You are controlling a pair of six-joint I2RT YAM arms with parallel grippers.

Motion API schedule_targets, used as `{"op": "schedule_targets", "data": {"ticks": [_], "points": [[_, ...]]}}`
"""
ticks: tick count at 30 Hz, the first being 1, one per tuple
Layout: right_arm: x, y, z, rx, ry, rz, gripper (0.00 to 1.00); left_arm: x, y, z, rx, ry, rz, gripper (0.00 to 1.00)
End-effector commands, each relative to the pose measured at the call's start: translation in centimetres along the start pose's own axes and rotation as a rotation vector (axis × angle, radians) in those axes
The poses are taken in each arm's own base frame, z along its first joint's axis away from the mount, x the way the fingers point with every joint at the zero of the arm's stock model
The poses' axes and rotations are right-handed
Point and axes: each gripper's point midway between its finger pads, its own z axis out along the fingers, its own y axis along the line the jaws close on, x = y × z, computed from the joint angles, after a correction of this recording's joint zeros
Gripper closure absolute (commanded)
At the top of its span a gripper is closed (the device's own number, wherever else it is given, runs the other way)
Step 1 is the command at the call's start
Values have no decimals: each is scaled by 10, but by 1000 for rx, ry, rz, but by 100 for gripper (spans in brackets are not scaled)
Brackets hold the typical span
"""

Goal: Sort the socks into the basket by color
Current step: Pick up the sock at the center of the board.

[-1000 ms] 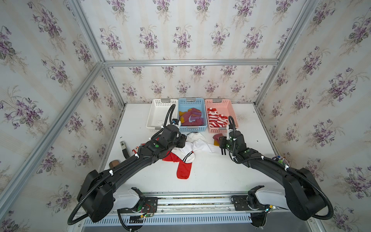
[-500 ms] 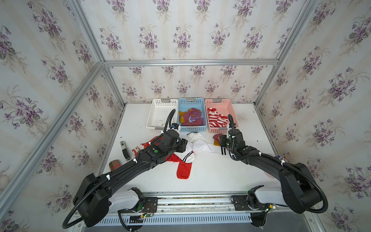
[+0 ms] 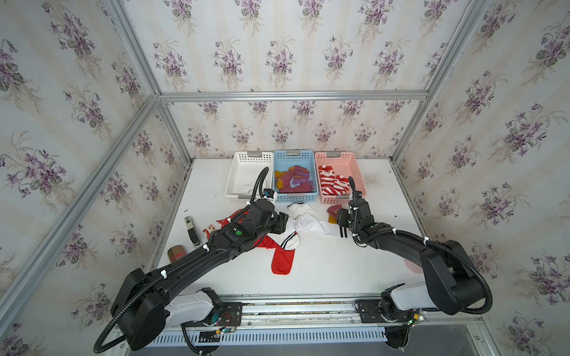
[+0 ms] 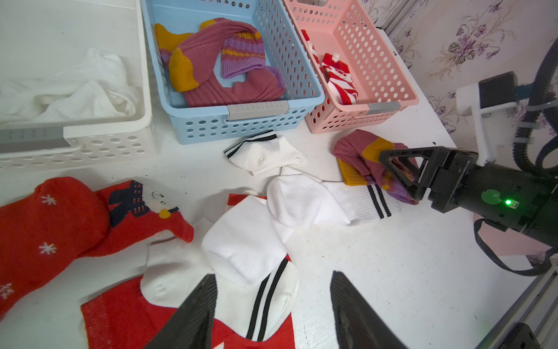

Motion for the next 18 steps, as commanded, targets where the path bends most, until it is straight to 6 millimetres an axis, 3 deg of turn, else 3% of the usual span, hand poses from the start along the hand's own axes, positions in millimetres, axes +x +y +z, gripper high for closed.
{"op": "schedule_targets", "data": {"ticks": [1,9,14,18], "points": [[-5,4,5,-10,-17,7,39,-5,0,-2,-2,-19,-10,38],[-3,10,14,-30,2,0,60,-4,0,-2,-5,-18,-11,38],[-4,13,14,-45,9,-7,88,-4,0,-3,-4,-17,-10,38],[-9,18,5,-71,-4,-11,99,-6,-1,-5,0,-23,-10,37]]}}
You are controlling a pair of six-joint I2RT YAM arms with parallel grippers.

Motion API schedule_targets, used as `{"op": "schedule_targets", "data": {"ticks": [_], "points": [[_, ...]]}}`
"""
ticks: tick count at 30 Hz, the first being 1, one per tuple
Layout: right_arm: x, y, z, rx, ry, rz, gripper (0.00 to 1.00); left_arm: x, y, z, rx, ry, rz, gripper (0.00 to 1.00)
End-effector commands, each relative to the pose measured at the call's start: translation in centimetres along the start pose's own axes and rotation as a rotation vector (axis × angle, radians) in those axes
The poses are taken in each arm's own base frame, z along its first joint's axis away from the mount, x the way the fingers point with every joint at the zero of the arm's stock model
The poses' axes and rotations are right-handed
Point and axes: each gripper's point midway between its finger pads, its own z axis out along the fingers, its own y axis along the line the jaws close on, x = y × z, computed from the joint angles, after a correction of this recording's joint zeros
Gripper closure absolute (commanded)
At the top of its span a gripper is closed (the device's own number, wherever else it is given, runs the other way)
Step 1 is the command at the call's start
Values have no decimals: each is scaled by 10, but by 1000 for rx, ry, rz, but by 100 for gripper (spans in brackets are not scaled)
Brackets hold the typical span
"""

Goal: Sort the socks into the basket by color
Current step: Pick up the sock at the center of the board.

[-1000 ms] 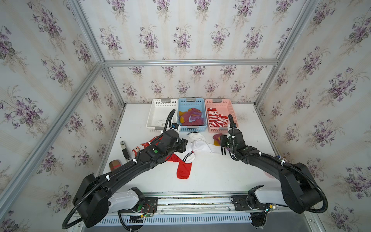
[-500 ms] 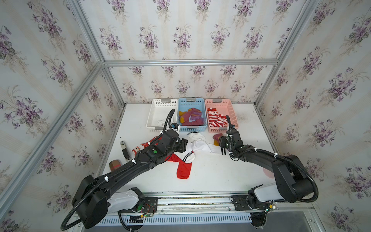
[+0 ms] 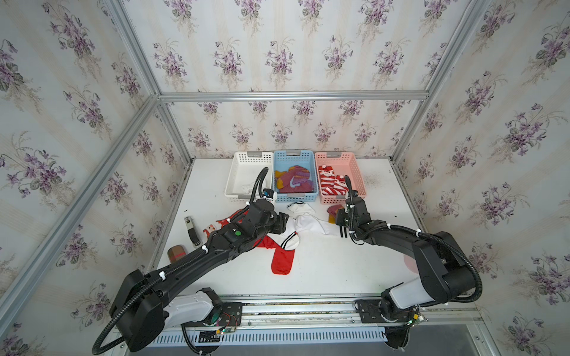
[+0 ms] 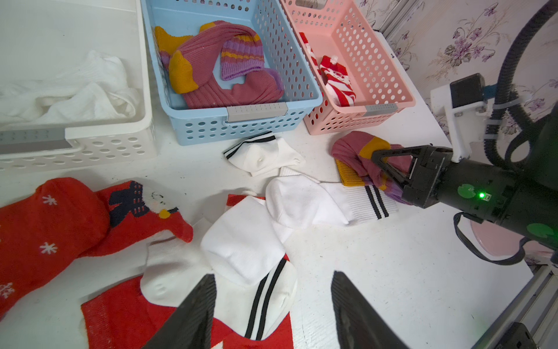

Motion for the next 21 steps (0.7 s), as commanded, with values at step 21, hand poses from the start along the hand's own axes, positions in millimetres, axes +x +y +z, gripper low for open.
{"op": "schedule_targets", "data": {"ticks": [21], "points": [[-93,88,-152,-392,-287,-115,100,-6,-5,-12,23,-36,-2,33]]}}
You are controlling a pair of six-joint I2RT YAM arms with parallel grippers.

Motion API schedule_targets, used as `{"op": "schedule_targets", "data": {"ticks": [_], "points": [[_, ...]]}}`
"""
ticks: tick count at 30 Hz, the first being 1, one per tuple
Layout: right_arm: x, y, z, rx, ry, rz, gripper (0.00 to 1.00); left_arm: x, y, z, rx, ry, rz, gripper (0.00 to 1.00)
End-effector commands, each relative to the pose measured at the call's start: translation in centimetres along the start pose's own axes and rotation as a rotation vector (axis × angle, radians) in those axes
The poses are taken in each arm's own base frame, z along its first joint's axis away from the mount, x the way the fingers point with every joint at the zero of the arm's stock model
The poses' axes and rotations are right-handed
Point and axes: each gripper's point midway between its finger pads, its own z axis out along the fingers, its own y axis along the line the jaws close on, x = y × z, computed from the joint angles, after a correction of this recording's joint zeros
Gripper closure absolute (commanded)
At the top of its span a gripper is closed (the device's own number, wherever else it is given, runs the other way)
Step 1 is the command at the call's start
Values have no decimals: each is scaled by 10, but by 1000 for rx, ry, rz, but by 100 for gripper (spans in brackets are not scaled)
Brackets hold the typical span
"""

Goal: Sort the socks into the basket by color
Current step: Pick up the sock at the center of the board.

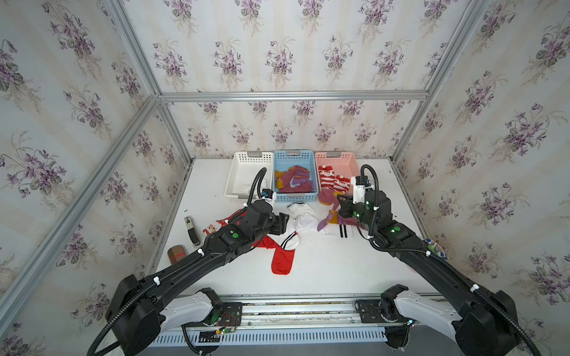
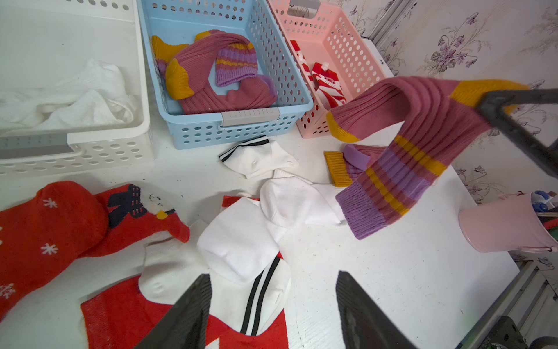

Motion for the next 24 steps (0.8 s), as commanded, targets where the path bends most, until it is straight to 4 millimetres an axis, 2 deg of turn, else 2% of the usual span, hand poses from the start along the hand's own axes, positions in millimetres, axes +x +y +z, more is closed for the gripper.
{"op": "schedule_targets", "data": {"ticks": [1,10,20,24], "points": [[-11,16,-12,-59,-19,-19,100,-4,-1,-2,4,-17,-4,33],[-39,33,-29,-112,-91,-34,99,-4,-2,-6,8,-26,-3,32],[-69,47,-26,-155,-164,-45,99,-3,-4,-10,16,-32,-1,31],[-83,57,-17,-188,-179,-49,99,-3,-5,-11,18,-32,0,31]]}}
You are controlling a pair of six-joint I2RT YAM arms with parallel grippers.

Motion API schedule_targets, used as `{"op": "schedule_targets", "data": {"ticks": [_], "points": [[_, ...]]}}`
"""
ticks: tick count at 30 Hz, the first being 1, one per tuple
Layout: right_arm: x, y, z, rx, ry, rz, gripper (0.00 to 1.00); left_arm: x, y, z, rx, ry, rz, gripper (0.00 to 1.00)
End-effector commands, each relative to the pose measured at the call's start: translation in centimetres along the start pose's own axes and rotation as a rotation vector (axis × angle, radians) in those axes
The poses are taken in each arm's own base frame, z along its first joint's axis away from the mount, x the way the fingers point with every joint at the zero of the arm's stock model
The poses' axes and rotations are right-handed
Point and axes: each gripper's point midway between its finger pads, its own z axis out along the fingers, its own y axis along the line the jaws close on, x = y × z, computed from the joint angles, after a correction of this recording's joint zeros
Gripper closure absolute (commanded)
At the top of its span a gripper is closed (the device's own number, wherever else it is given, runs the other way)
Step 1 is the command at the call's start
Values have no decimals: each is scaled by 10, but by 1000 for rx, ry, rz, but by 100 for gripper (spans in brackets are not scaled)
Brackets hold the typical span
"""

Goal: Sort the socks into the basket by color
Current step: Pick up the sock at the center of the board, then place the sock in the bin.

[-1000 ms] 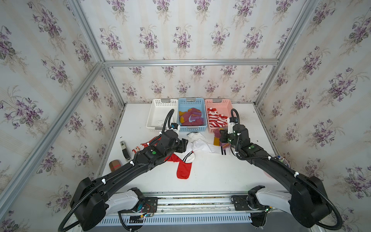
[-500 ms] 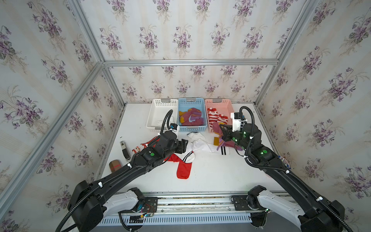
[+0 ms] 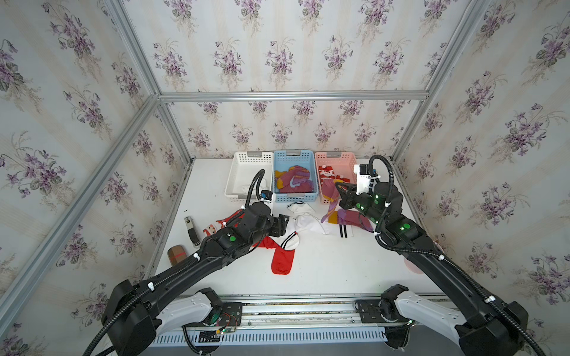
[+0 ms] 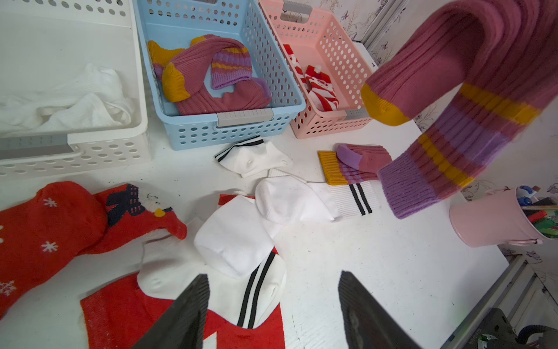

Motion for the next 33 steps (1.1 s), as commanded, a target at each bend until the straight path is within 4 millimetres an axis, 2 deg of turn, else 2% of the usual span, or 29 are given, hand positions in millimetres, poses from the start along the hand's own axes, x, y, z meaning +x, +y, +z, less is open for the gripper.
{"op": "schedule_targets", "data": {"ticks": [1,11,20,26,33], "points": [[-21,13,7,-56,-60,-17,98,-3,0,-1,-4,-17,-6,31],[-37,15,56,-60,-52,-29,97,-2,-2,-2,-2,-18,-3,30],[-41,15,116,-74,-10,-30,98,-2,-4,-7,8,-26,7,29],[-34,11,157,-73,26,-15,98,-5,-8,-15,36,-48,28,29],[-6,-5,204,-45,97,14,96,-8,-19,-25,101,-91,47,28]]}}
